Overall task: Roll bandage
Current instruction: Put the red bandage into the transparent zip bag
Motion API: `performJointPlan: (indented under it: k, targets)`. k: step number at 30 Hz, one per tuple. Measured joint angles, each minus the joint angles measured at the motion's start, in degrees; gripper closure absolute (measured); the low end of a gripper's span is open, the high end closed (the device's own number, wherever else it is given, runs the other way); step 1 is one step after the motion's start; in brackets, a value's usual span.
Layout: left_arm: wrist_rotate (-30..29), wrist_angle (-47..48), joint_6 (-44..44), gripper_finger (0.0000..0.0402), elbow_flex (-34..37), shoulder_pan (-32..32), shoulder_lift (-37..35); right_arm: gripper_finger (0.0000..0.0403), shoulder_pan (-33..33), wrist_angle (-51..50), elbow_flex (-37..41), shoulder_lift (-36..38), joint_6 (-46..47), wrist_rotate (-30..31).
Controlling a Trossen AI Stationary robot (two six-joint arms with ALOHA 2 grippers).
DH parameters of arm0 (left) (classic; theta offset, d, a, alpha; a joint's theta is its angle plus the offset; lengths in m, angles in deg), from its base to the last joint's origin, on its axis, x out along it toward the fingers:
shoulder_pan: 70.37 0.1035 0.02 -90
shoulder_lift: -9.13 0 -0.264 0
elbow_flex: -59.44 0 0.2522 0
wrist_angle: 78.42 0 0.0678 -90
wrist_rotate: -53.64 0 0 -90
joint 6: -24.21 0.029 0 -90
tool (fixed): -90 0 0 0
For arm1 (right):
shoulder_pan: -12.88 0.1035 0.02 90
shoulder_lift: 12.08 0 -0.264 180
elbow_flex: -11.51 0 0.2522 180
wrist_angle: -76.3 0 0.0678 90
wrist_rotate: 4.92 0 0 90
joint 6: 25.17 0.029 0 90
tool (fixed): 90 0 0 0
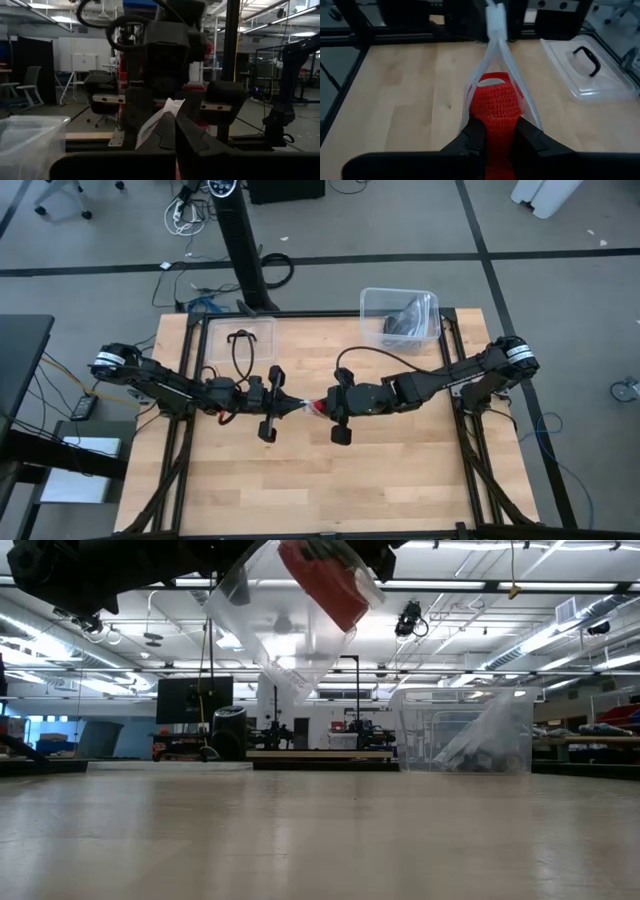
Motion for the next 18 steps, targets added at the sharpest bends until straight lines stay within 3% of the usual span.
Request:
performJointPlan:
  k: [12,18]
  targets:
    - [1.3,1.8,-1.1,0.0402,0.0,0.0,-0.1,0.0181,0.6,-1.9,0.1,2.9,1.6,-4.8]
    - [1.9,2.4,-1.1,0.0402,0.0,0.0,-0.1,0.0135,2.0,-3.4,0.1,6.6,2.5,-4.8]
